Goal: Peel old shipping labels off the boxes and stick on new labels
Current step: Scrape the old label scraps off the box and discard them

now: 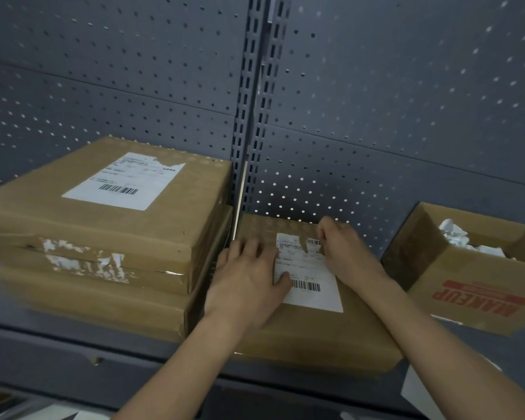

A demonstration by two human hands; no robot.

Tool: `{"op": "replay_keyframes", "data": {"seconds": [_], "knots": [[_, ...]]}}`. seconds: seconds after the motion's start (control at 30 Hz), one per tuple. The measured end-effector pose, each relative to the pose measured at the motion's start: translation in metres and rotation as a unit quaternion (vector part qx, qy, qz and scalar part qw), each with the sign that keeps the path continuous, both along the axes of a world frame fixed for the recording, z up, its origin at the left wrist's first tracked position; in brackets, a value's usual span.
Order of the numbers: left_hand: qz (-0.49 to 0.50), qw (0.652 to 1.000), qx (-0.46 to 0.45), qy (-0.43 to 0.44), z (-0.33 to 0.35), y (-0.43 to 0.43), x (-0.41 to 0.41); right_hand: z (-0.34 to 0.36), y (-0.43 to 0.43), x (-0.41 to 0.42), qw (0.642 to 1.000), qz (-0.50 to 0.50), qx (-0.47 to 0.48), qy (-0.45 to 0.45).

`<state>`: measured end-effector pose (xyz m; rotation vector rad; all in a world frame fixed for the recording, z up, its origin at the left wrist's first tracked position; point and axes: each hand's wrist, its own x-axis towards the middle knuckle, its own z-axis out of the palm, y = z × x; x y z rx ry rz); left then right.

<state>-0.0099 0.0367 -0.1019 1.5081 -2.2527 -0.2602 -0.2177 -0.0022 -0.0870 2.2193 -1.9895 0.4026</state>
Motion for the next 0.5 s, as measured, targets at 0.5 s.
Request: {"op": "replay_keyframes", "data": {"seconds": [0.5], "knots": [[0.004, 1.0, 0.006, -0.004, -0.003, -0.002, -0.001, -0.003, -0.012, 0.006, 0.998, -0.021, 0.002, 0.052]]}}
